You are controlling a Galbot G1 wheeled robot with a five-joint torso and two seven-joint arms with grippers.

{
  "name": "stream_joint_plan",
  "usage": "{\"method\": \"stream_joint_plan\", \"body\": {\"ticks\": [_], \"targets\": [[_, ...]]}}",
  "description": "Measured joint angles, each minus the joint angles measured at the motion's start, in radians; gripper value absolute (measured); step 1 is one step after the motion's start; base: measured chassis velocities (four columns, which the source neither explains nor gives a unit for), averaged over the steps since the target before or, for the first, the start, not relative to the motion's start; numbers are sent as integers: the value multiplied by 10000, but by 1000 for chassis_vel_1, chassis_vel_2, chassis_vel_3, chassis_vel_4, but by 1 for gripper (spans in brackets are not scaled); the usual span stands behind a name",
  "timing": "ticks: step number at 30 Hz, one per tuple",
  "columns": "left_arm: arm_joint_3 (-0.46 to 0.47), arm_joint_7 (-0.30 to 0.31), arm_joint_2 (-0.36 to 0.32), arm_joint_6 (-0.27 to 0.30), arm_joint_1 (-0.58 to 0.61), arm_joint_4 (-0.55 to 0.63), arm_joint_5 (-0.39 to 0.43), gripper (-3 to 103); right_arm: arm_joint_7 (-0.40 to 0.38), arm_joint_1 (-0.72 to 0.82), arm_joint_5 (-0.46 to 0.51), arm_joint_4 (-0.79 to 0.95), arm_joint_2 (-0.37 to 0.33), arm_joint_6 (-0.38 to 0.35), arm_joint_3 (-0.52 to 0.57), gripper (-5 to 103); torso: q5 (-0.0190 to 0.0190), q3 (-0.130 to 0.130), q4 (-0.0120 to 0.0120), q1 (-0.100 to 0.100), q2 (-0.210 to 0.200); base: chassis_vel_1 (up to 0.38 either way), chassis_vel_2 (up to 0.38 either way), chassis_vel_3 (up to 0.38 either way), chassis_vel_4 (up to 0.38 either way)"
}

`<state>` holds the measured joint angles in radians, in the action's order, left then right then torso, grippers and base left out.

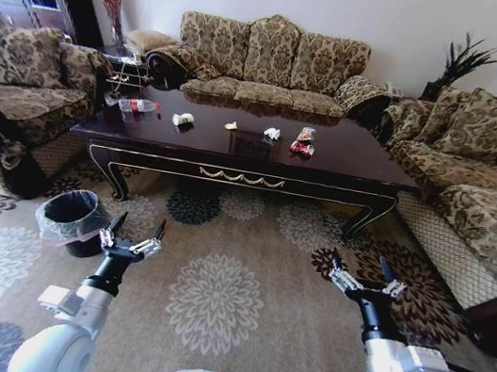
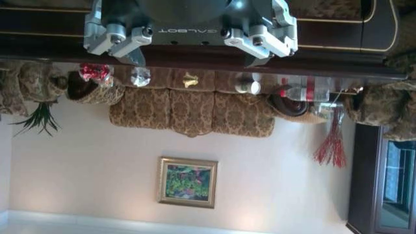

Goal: Move to the front of the table and place the trash on the table into the trash bin.

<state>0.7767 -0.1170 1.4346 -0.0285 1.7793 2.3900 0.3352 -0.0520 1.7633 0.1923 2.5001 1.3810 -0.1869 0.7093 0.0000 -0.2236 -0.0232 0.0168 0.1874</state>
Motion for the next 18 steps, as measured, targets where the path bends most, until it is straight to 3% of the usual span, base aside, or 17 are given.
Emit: {"method": "stream_joint_plan", "body": {"ticks": [18], "targets": [[41,-165,208,-189,237,236,-161,100,-49,318,-178,-1,192,164,-10,100,0,0,0,0,0,0,0,0,0]]}}
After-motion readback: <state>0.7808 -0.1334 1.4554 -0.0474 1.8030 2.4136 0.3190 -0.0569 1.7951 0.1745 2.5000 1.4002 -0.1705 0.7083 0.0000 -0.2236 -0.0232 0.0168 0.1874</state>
